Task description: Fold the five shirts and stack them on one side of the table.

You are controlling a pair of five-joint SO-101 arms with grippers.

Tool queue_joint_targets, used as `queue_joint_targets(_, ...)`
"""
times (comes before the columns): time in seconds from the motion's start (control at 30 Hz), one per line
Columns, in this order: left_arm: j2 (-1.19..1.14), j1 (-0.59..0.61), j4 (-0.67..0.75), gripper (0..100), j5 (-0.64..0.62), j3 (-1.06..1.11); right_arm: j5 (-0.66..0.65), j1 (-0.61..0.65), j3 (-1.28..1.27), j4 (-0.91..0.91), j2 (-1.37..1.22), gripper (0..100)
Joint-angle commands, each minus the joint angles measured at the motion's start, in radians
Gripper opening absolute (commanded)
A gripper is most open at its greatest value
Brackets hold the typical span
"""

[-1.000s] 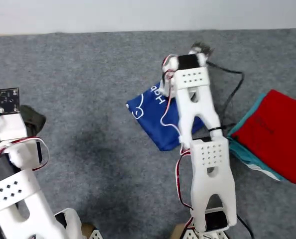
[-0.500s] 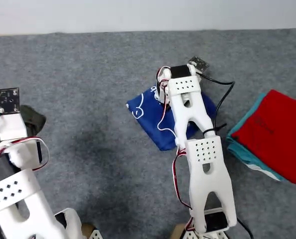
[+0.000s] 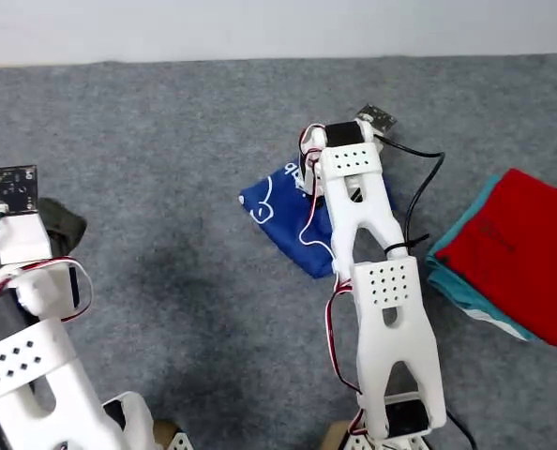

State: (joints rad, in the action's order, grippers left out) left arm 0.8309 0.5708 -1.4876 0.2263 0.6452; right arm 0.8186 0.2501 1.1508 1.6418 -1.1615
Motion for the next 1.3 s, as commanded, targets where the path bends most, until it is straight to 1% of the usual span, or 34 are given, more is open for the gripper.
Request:
queue_joint_targets(0.0,0.018,0.000,0.015,0,0.025,-0.005,-0.051,-0.001,0.005,0.015,-0.031,0.9)
queue_joint_targets(0.07,0.018,0.002,0.014,0,0.023,-0.010,-0.064,-0.002,0.048,0.058,-0.025,0.9)
queue_joint_targets(0.2,0.018,0.002,0.017,0,0.023,-0.012,-0.150,-0.004,0.176,0.157,0.002,0.9)
queue_joint_targets(0.43,0.018,0.003,0.018,0,0.023,-0.012,-0.299,-0.079,0.227,0.154,0.139,0.8)
queue_joint_targets(0.67,0.018,0.002,0.018,0,0.023,-0.012,-0.400,-0.162,0.219,0.157,0.321,0.8)
queue_joint_targets(0.77,0.018,0.000,0.020,0,0.023,-0.012,-0.428,-0.186,0.153,0.157,0.424,0.8)
queue_joint_targets(1.03,0.018,0.000,0.020,0,0.023,-0.012,-0.473,-0.203,-0.218,0.156,0.782,0.8)
queue_joint_targets(1.1,0.018,0.000,0.020,0,0.023,-0.012,-0.493,-0.228,-0.287,0.154,0.854,0.8)
queue_joint_targets(1.27,0.018,0.000,0.020,0,0.023,-0.012,-0.575,-0.344,-0.396,0.154,0.958,0.8)
